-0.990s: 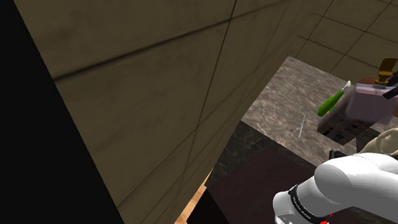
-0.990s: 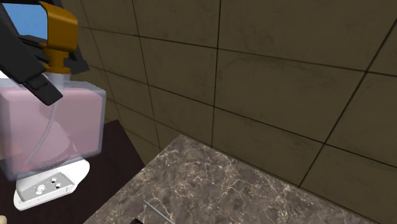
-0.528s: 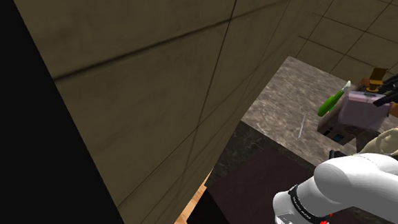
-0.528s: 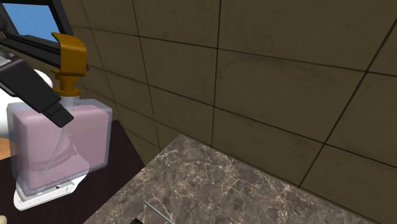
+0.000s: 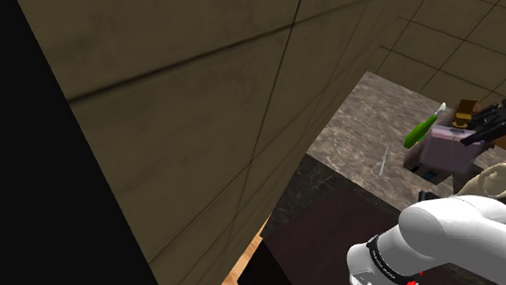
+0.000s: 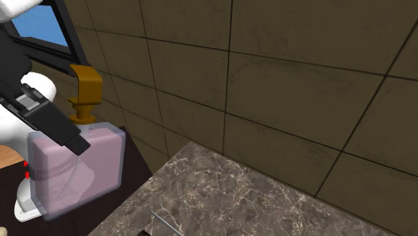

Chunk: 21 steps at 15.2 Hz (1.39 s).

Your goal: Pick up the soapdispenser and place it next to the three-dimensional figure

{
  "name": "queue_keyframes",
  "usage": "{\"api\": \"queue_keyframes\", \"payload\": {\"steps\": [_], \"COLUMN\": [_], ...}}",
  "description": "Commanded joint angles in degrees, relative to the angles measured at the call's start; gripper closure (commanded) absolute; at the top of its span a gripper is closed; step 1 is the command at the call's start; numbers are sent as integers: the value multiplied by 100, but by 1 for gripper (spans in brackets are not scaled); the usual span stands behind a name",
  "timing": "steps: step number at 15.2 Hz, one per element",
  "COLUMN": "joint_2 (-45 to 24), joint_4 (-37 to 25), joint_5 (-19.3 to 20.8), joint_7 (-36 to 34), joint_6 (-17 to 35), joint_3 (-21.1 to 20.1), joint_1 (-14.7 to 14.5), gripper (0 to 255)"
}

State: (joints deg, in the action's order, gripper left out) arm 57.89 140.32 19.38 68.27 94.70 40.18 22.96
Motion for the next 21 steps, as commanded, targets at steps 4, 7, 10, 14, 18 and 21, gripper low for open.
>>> {"api": "queue_keyframes", "payload": {"steps": [4,7,10,14,18,21], "joint_2": [56,68,66,40,-14,-75], "joint_4": [380,589,789,1042,1279,1445], "joint_5": [170,270,375,522,677,798], "joint_7": [47,70,95,129,165,192], "joint_6": [332,531,734,1015,1309,1539], "joint_3": [191,309,435,618,818,980], "joint_1": [83,124,163,208,244,263], "gripper": [255,255,255,255,255,255]}}
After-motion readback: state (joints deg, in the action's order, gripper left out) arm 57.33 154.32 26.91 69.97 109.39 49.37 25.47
